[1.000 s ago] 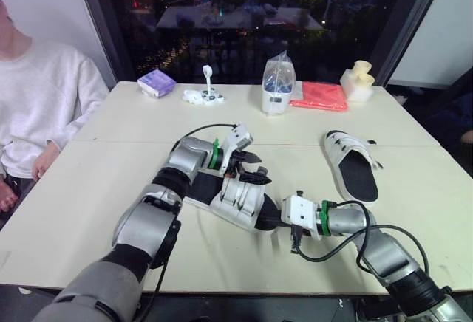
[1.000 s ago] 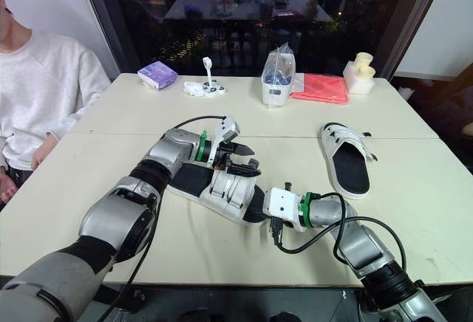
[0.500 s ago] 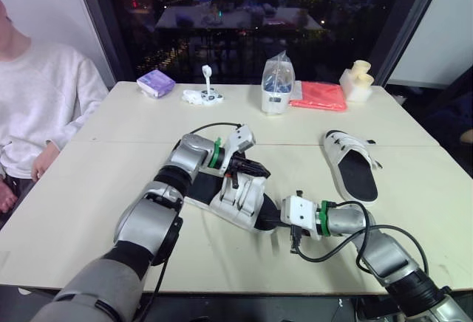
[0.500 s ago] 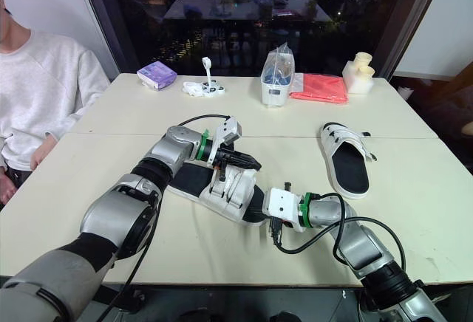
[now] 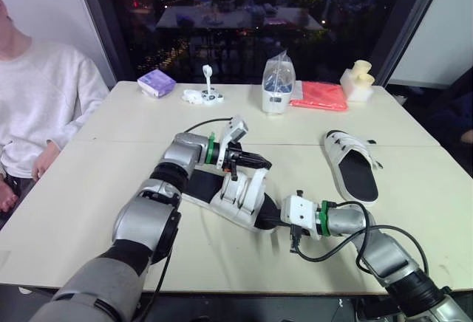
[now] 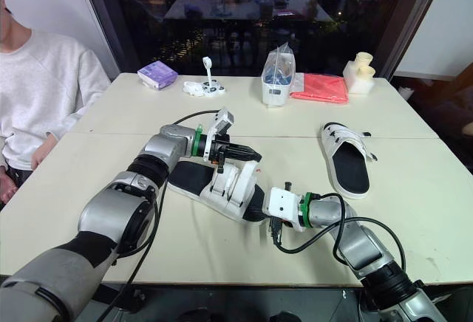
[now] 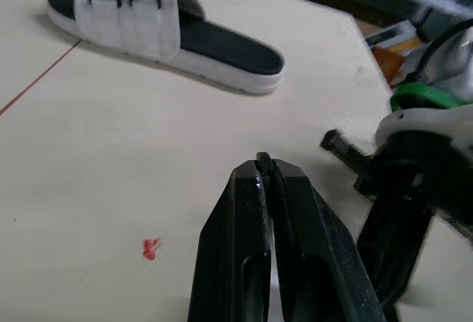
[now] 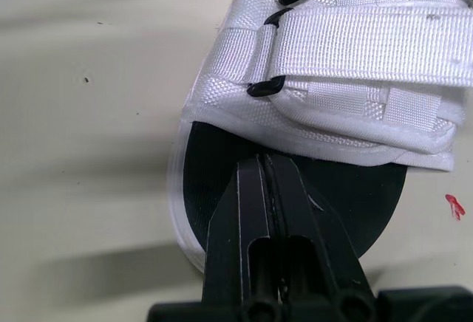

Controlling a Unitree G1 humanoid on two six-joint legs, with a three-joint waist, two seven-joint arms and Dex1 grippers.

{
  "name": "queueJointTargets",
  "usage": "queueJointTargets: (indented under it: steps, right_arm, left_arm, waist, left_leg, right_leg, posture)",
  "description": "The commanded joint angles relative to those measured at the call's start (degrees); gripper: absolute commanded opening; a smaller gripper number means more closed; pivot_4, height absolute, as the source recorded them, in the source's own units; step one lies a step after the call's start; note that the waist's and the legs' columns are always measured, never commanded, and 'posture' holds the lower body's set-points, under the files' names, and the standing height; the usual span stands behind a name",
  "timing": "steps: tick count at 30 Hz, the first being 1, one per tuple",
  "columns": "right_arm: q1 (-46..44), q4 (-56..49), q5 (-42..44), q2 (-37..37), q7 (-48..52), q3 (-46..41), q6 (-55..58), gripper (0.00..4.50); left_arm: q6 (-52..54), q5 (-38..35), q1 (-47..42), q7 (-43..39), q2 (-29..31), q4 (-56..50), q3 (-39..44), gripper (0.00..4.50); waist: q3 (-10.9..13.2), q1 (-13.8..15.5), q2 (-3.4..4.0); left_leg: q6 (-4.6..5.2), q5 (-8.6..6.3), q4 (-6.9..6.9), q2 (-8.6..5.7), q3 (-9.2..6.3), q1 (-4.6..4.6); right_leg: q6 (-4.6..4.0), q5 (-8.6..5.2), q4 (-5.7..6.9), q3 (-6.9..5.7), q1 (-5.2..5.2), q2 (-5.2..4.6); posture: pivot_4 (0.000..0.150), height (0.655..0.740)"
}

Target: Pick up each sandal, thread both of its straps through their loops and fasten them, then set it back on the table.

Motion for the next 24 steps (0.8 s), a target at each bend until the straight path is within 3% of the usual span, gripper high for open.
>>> queueJointTargets:
  steps: [1,24]
  right_arm:
    - [1.7,4.2,-3.2,-0.8,0.1,1.7,2.2,0.00]
    - [3.2,2.3,-3.1,-1.6,0.2,1.2,3.1,0.00]
  left_arm:
    - [2.1,-3.7,-2.2,-2.4,0.6,-4.4,2.7,0.03]
    - [-14.1,5.9,0.9,11.4,-1.9,3.7,-1.4,0.03]
  waist:
    - [0.0,-0.1,0.00]
    - [0.0,0.3,-0.01]
  left_leg:
    - [0.00,0.00,0.00,0.00,0.00,0.00]
    - [0.00,0.00,0.01,-0.03,0.00,0.00]
  right_leg:
    - [0.00,0.00,0.00,0.00,0.00,0.00]
    - [0.00,0.00,-0.02,0.00,0.02,-0.03]
  posture:
    - [0.150,0.7400]
    - [0.150,0.7400]
